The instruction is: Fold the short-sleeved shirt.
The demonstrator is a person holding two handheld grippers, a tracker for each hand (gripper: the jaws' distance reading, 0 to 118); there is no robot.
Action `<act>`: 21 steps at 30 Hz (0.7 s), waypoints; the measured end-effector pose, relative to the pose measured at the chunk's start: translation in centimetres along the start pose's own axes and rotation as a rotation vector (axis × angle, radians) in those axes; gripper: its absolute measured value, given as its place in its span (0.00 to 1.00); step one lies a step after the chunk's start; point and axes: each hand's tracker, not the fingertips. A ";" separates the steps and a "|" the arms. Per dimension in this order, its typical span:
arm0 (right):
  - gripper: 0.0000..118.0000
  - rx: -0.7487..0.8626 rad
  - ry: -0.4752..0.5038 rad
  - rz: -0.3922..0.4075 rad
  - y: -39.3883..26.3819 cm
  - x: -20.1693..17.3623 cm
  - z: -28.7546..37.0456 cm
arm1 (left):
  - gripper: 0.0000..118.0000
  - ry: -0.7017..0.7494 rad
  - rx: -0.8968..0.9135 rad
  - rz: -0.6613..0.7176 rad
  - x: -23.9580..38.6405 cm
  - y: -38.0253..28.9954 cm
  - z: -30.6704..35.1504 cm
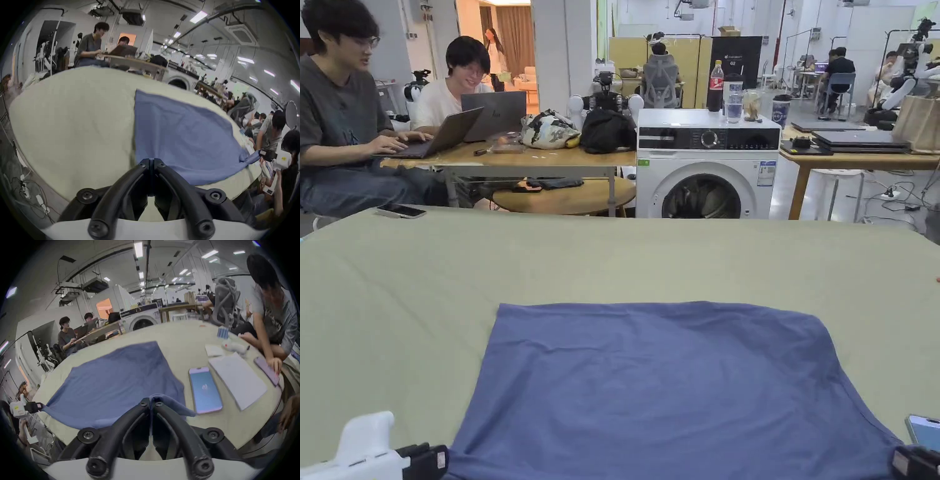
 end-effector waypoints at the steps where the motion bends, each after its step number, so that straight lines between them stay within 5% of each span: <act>1: 0.00 -0.014 -0.030 0.022 -0.4 0.0 -0.2 | 0.00 0.022 -0.002 0.005 0.4 -0.1 0.1; 2: 0.02 -0.020 -0.044 0.045 -0.5 0.1 -0.3 | 0.00 0.011 -0.007 0.011 0.1 -0.1 0.0; 3: 0.15 -0.029 -0.061 0.061 -0.9 0.0 0.0 | 0.04 0.007 -0.011 0.023 -0.1 -0.1 0.1; 5: 0.48 -0.013 -0.063 0.091 -0.8 0.2 0.6 | 0.38 0.037 0.009 -0.013 0.6 0.6 1.0; 6: 0.49 0.007 -0.078 0.109 -0.5 0.1 1.1 | 0.53 0.057 0.034 -0.054 1.1 0.9 1.6; 11: 0.49 0.169 -0.030 0.139 1.7 -2.9 3.0 | 0.53 0.024 0.212 -0.209 6.1 4.0 4.1; 17: 0.49 0.132 -0.007 0.214 3.9 -7.7 -1.4 | 0.53 0.058 0.226 -0.304 11.6 7.0 0.8; 21: 0.20 0.074 -0.036 0.234 3.3 -9.0 -3.8 | 0.48 0.110 0.153 -0.339 12.6 6.9 -2.3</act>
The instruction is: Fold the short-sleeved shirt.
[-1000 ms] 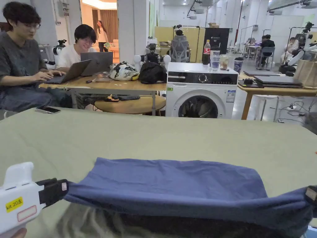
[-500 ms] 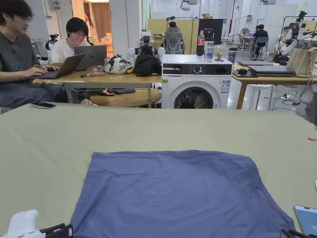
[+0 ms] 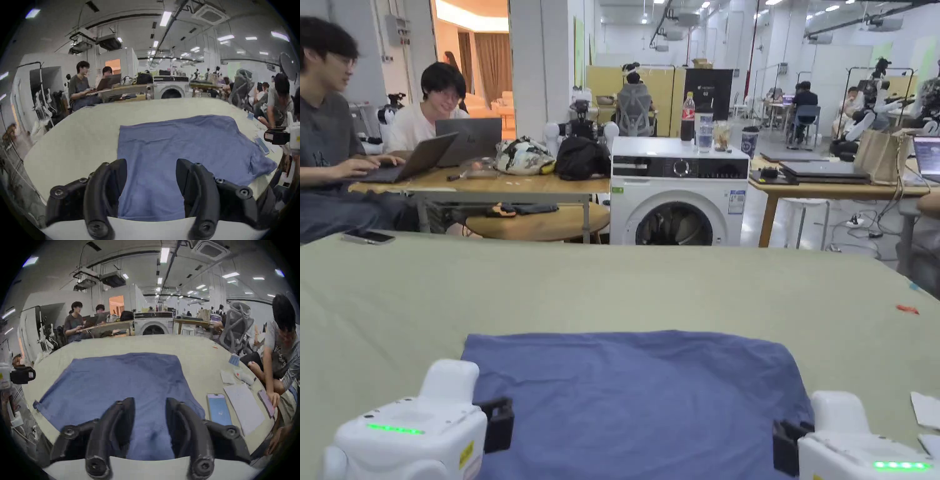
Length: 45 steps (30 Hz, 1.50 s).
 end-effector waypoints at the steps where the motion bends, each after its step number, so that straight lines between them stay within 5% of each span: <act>1: 0.11 -0.005 -0.006 -0.001 -0.1 -0.2 -0.3 | 0.39 -0.018 -0.003 0.006 0.1 -0.1 -0.2; 3: 0.00 -0.014 -0.032 0.007 -0.7 -0.7 -0.7 | 0.08 -0.035 -0.009 0.020 0.5 -0.2 -0.5; 4: 0.00 -0.019 -0.026 0.009 -0.9 -0.6 -0.8 | 0.00 -0.044 -0.016 0.025 0.9 -0.7 -0.6; 6: 0.00 -0.052 0.032 -0.016 -1.2 -0.5 -0.7 | 0.00 -0.094 -0.034 0.068 0.7 -1.1 -0.6; 13: 0.00 -0.016 0.000 -0.013 -1.5 0.2 -0.2 | 0.00 -0.121 -0.028 0.149 -0.8 -2.0 1.9; 20: 0.00 0.011 0.045 -0.009 -2.0 -0.1 1.2 | 0.00 -0.047 -0.019 0.182 -5.4 -4.8 5.0; 23: 0.00 0.007 0.077 -0.036 -2.4 -0.3 1.2 | 0.45 0.029 -0.097 0.238 -7.6 -7.0 5.2; 24: 0.00 0.004 0.097 -0.056 -2.6 -0.3 1.1 | 0.50 0.024 -0.091 0.258 -8.1 -7.6 5.3; 33: 0.00 -0.017 0.113 -0.051 -3.4 -0.2 1.5 | 0.52 0.017 -0.268 0.221 -7.0 -10.9 0.2; 39: 0.00 -0.036 0.051 -0.078 -4.2 2.0 2.8 | 0.27 -0.024 -0.317 0.198 -6.2 -11.2 -1.4; 41: 0.00 -0.053 0.037 -0.105 -4.3 2.8 3.0 | 0.06 -0.018 -0.360 0.181 -5.9 -11.4 -2.7; 45: 0.00 -0.103 -0.052 -0.111 -5.0 4.5 3.9 | 0.03 0.040 -0.444 0.037 -4.4 -9.9 -3.5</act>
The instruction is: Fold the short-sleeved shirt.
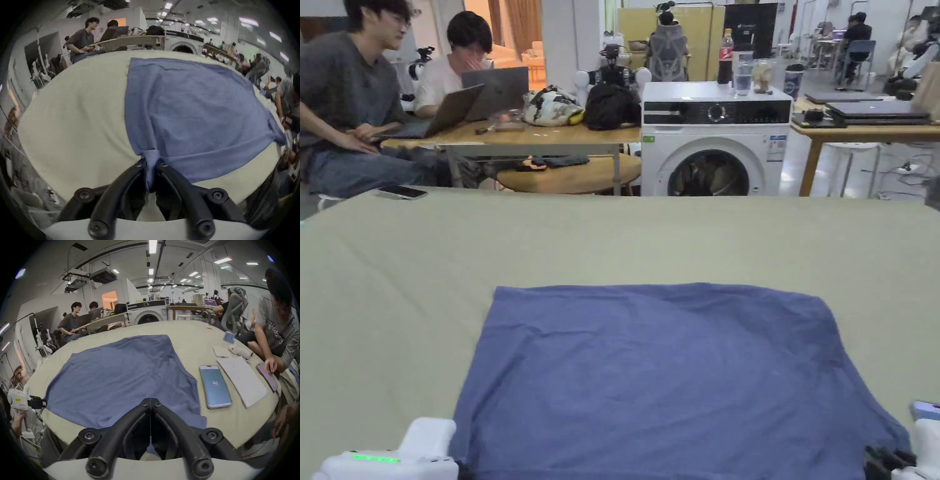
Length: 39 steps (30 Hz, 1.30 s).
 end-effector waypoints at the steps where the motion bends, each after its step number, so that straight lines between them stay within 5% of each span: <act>1: 0.02 -0.010 -0.018 -0.005 -0.3 0.4 0.2 | 0.03 0.011 -0.021 -0.008 0.2 0.4 -0.1; 3: 0.38 -0.024 -0.017 -0.031 -1.0 1.7 0.8 | 0.03 0.020 -0.056 -0.004 1.2 1.0 0.7; 4: 0.47 -0.021 -0.021 -0.063 -1.6 2.4 1.1 | 0.03 0.022 -0.059 -0.006 1.3 1.2 0.8; 10: 0.48 -0.103 -0.078 -0.173 -3.7 4.7 -0.8 | 0.03 0.013 -0.037 -0.001 1.5 0.3 1.7; 12: 0.46 -0.149 -0.052 -0.195 -4.4 4.7 -2.0 | 0.03 -0.002 -0.037 0.018 1.2 0.2 1.8; 14: 0.22 -0.206 -0.022 -0.173 -5.3 4.3 -3.2 | 0.03 -0.013 -0.033 0.033 1.1 0.0 2.0; 15: 0.18 -0.163 -0.089 -0.123 -5.5 3.6 -3.0 | 0.03 -0.017 -0.030 0.038 0.8 0.1 1.9; 17: 0.02 -0.157 -0.040 -0.104 -5.3 3.2 -2.6 | 0.03 -0.023 -0.021 0.044 0.8 -0.2 2.1; 20: 0.01 -0.144 -0.026 -0.100 -3.7 3.3 -2.5 | 0.03 -0.072 0.029 0.030 -0.1 -0.3 2.8; 24: 0.01 -0.017 0.006 -0.019 1.1 2.6 -2.5 | 0.03 -0.115 0.283 0.176 -1.6 1.7 5.7; 28: 0.01 0.031 0.096 -0.012 7.7 1.9 -5.8 | 0.03 -0.055 0.310 0.044 -1.8 8.2 4.6; 34: 0.01 0.000 0.025 0.101 14.8 0.5 -14.2 | 0.03 -0.051 0.290 0.009 -2.5 16.5 -0.5; 39: 0.01 -0.027 0.030 0.017 17.5 0.1 -20.3 | 0.03 -0.061 0.223 0.065 -2.5 20.7 -6.1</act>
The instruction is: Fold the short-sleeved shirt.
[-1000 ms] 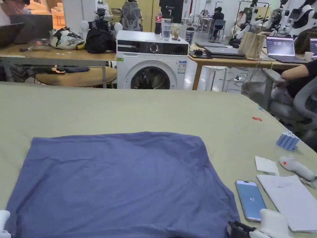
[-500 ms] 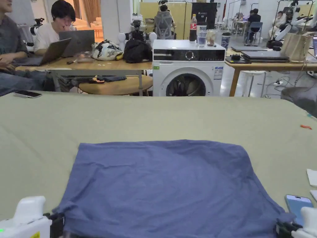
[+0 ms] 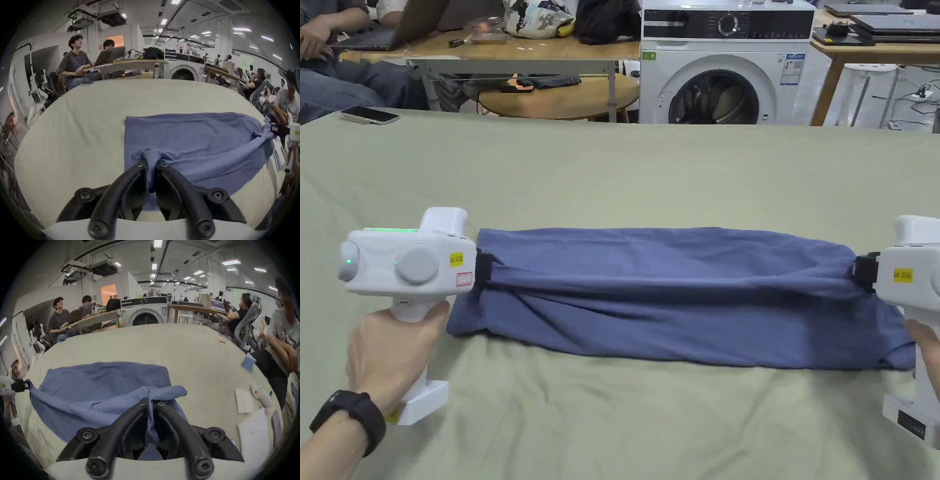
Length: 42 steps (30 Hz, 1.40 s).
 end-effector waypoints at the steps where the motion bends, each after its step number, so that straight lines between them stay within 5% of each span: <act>1: 0.02 -0.001 -0.001 -0.003 0.1 0.0 -0.8 | 0.03 0.006 -0.008 0.001 0.1 0.3 -0.9; 2: 0.04 0.000 -0.006 -0.004 0.0 0.0 -1.5 | 0.03 0.016 -0.001 0.000 0.3 0.5 -1.6; 4: 0.27 0.010 -0.033 0.012 -0.3 -0.2 -2.1 | 0.13 0.037 0.002 -0.017 1.1 0.8 -2.4; 5: 0.40 0.016 -0.048 0.030 -0.6 -0.3 -2.0 | 0.34 0.047 0.018 -0.023 1.3 0.8 -2.4; 6: 0.44 0.025 -0.041 0.042 -0.7 -0.2 -2.0 | 0.57 0.042 0.040 -0.023 1.5 0.8 -2.3; 17: 0.43 0.159 0.020 0.172 -3.3 -6.7 5.4 | 0.56 -0.090 0.192 -0.048 7.6 -1.9 4.3; 19: 0.33 0.166 0.020 0.186 -4.2 -7.6 6.0 | 0.54 -0.107 0.182 -0.077 8.3 -3.1 5.1; 20: 0.22 0.167 0.013 0.185 -4.8 -8.0 6.5 | 0.48 -0.113 0.175 -0.087 8.5 -3.8 5.5; 21: 0.06 0.166 0.012 0.184 -5.5 -8.1 6.7 | 0.30 -0.110 0.169 -0.094 8.7 -4.4 5.9; 23: 0.00 0.159 0.029 0.173 -6.5 -7.9 7.2 | 0.00 -0.076 0.182 -0.086 8.5 -5.5 6.6; 34: 0.00 0.142 0.094 0.086 -9.1 -4.5 10.0 | 0.00 -0.051 0.130 0.152 -1.0 -6.2 6.6; 35: 0.00 0.139 0.104 0.074 -9.1 -4.1 9.9 | 0.05 -0.031 0.129 0.186 -2.0 -6.1 6.0; 37: 0.00 0.136 0.104 0.065 -9.1 -3.6 9.8 | 0.49 -0.061 0.103 0.228 -3.1 -5.5 4.3; 42: 0.00 0.116 0.094 0.064 -9.5 -2.1 9.6 | 0.53 -0.027 -0.083 0.183 -4.2 -4.4 -3.0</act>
